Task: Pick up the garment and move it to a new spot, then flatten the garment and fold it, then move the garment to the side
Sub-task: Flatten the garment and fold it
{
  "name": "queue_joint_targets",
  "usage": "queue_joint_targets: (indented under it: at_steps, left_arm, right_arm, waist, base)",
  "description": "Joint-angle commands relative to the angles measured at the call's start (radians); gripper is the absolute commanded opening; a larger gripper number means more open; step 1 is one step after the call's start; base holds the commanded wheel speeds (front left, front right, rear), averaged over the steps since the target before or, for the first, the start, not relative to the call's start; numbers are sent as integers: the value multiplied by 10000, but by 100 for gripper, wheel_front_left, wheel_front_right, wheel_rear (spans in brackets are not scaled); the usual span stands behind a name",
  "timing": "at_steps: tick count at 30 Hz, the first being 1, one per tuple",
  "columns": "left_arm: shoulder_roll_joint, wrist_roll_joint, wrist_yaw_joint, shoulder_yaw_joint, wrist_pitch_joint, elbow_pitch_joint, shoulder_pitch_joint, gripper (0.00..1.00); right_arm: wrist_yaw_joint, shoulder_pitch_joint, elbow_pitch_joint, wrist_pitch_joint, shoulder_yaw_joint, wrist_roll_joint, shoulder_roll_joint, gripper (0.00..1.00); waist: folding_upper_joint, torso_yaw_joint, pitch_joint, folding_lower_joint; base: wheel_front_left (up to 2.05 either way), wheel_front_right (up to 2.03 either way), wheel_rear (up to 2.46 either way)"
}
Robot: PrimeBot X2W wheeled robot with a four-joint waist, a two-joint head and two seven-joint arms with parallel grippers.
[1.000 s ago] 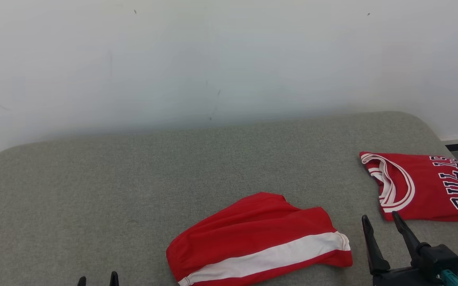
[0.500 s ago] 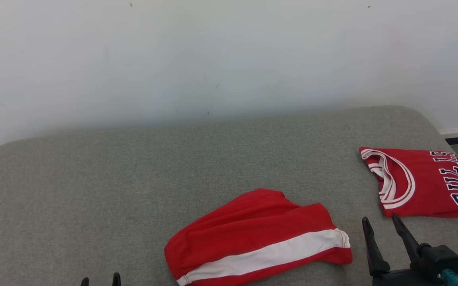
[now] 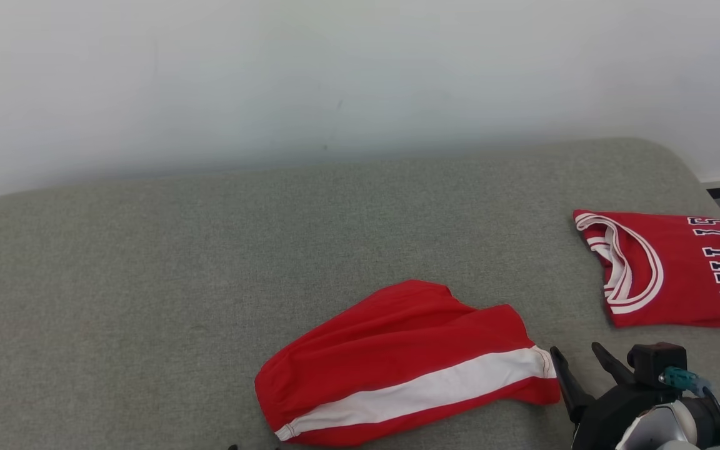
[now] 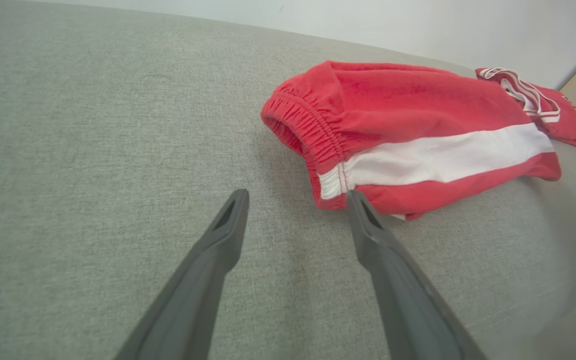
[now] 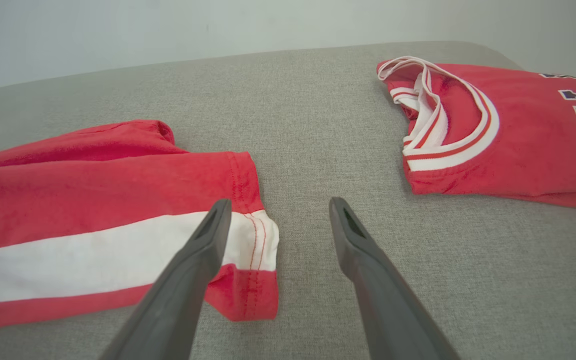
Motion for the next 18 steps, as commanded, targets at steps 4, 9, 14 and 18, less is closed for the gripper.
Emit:
queue_joint_targets:
  at_steps: [4,9,14,18]
  left_arm:
    - [28,-168,-66,-385,0,715,-710,100]
    - [23,-457,-60,-560,0,1091,-1278,100]
    - [21,-616,-60,-702,0,1272,-1533,100]
    - [120,-802,-63,-905,0,1432,-1650,100]
  right_arm:
    - [-21,-358,336,25,240,264,-159,100]
    - [-23,-582,652,-165,436,465,-127,100]
    - [-23,-741,953,-219,633,637,-118,100]
    - [-23,-836,1159,-172,810,780,-144,100]
  waist:
    - [-1,63,273,-1]
    - [-1,-17,439,-1]
    - [-1,-140,522,-1]
    - [-1,-198,581,-1]
  base:
    - [0,0,0]
    - [0,0,0]
    - [0,0,0]
    - [0,0,0]
